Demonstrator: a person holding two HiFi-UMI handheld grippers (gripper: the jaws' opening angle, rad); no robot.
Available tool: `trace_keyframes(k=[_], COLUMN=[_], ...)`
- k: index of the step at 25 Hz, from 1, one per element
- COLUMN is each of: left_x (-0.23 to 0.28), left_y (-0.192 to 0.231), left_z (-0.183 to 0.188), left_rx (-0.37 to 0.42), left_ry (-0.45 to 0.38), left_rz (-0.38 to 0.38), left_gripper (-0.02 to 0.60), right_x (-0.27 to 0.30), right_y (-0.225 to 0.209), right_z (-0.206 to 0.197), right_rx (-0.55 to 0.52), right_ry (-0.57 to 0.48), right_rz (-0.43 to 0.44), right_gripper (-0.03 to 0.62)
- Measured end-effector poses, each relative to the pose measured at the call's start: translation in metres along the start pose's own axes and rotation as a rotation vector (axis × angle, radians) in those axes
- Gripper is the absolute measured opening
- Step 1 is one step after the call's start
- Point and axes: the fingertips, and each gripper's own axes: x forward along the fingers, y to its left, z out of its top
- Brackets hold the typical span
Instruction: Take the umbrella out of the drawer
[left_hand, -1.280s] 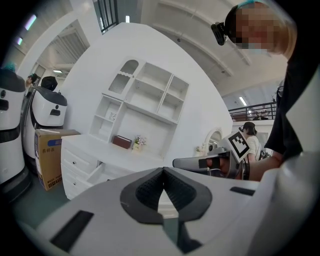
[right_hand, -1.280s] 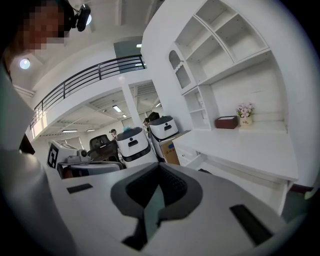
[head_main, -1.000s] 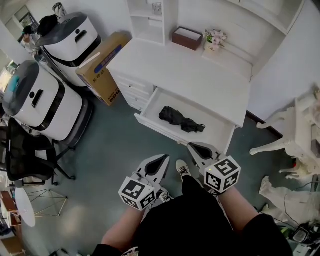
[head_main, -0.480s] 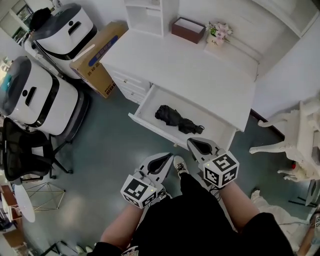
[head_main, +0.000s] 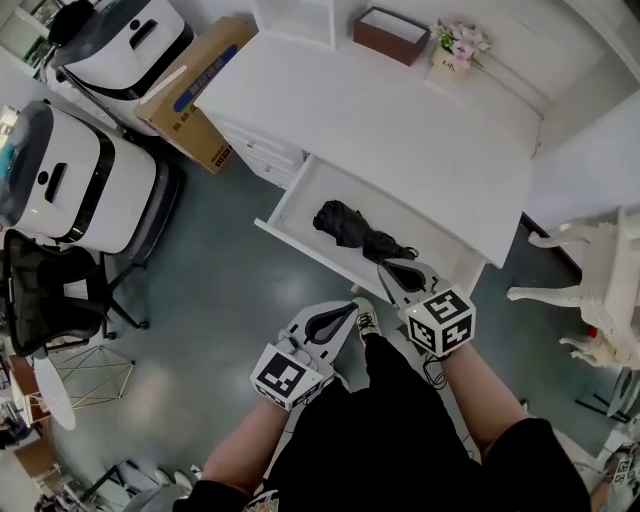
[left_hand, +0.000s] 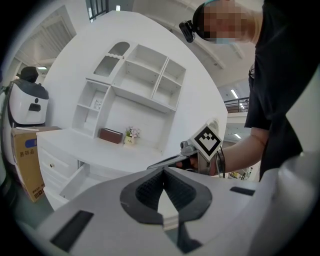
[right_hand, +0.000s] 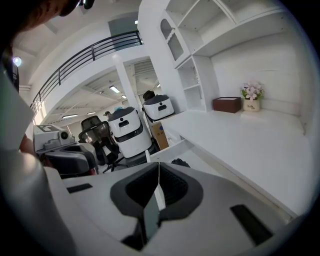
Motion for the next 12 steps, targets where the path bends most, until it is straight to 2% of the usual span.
trace_keyframes(k=[7, 9, 12], left_x=[0.022, 0.027, 0.033], left_y=[0.014, 0.017, 0.022], left_z=[-0.011, -0.011, -0.013], left_rx=[-0.028, -0.036, -0.051], left_ry=[0.008, 0.007, 0.007], left_rz=[0.001, 0.0, 0.005], left_gripper=[0.003, 0.003, 0.003], right_x=[0.037, 0.049, 0.065], right_y=[-0.032, -0.039, -0.05], right_z=[-0.022, -0.03, -0.041], right_rx=[-0.067, -0.091, -0.11], right_ry=[0.1, 0.141, 0.191], right_rz=[0.017, 0.029, 0.042], right_gripper=[0.006, 0.048, 0.071])
